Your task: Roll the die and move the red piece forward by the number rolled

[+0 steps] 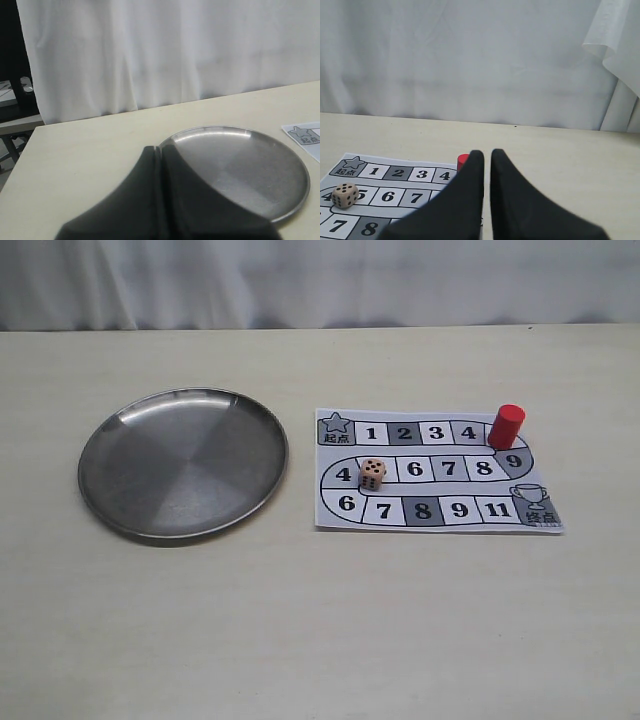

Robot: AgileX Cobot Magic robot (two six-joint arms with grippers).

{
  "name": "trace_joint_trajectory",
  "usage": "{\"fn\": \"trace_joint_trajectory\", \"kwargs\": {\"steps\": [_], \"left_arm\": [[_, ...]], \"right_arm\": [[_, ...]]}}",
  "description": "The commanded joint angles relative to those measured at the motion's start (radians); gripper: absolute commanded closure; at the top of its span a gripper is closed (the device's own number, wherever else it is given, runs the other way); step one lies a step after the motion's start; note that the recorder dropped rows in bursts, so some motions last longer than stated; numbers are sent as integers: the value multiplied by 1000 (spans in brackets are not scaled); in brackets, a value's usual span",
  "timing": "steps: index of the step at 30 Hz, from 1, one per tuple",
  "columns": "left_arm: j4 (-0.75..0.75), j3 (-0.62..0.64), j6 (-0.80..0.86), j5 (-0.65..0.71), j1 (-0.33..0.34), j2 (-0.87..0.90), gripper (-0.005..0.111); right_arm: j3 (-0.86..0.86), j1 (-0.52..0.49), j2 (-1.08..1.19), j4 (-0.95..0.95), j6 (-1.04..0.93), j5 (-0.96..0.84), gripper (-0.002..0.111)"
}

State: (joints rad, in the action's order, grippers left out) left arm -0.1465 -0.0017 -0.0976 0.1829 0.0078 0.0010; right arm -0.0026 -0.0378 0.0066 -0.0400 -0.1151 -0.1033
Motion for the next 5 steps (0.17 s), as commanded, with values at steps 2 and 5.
{"fn": "trace_joint_trajectory", "kwargs": {"steps": [2, 5], "left_arm": [[2, 2, -1, -10, -8, -1, 107], [2, 2, -1, -10, -8, -1, 107]], "right_arm": [[3, -5, -7, 5, 3, -3, 104], [3, -5, -7, 5, 3, -3, 104]]}}
